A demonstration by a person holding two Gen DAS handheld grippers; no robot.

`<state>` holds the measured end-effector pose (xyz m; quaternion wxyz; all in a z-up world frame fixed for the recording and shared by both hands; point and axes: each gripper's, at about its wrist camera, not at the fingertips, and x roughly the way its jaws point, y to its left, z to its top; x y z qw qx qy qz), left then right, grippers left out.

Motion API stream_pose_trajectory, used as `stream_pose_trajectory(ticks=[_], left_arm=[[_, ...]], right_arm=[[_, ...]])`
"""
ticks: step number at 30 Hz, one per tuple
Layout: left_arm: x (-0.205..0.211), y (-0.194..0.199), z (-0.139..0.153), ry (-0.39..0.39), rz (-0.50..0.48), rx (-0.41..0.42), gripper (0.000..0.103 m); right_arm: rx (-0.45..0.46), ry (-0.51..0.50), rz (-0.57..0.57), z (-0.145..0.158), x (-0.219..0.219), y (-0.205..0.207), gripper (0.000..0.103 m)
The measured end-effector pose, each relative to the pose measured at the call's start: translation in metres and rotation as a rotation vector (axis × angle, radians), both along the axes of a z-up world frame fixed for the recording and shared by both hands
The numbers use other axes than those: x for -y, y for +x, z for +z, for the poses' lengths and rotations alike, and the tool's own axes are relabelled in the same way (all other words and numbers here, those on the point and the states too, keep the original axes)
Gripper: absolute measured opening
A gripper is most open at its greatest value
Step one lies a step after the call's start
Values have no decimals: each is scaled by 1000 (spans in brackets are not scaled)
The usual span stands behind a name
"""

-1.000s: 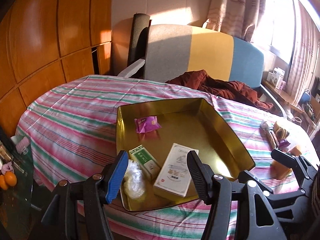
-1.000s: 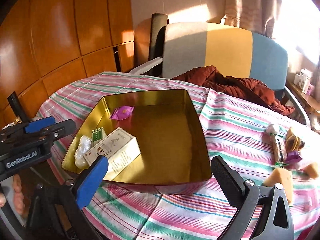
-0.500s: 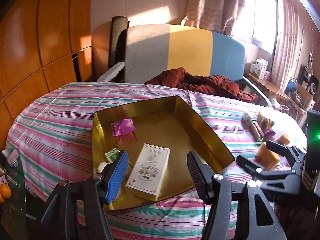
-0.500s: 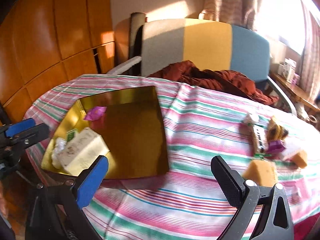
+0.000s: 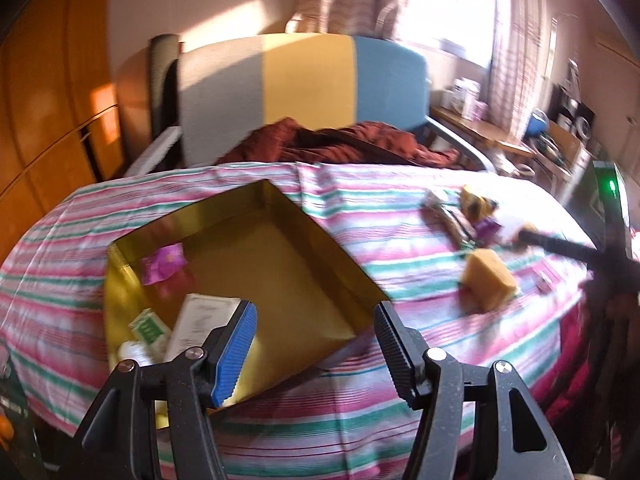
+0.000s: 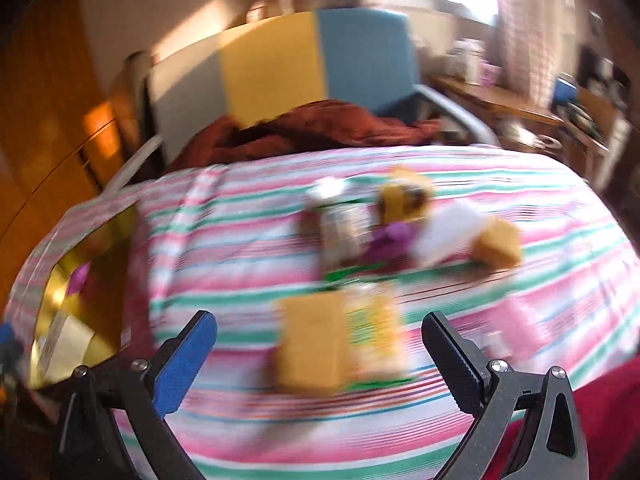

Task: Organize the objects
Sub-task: 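Grasp the yellow sponge with the left tool while the right tool grasps the WEIDAN cracker packet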

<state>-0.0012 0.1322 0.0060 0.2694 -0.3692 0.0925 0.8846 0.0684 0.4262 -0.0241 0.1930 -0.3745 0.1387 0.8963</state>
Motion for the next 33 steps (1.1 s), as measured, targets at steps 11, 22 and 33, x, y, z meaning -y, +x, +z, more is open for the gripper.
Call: stream_pose_trajectory(ticks=[11,22,33], left_arm=[[-95,10,-22,-34,-235,119,62],[-187,9,-48,-31,-337,243,72],[-251,-10,-79,-81,-319,335,78]], right_arm=[[-38,-174,-344,-13,-125,42,103],[-48,-270,-336,-20,-133,45,103],[-12,-274,-287,-25,-128,34,103]])
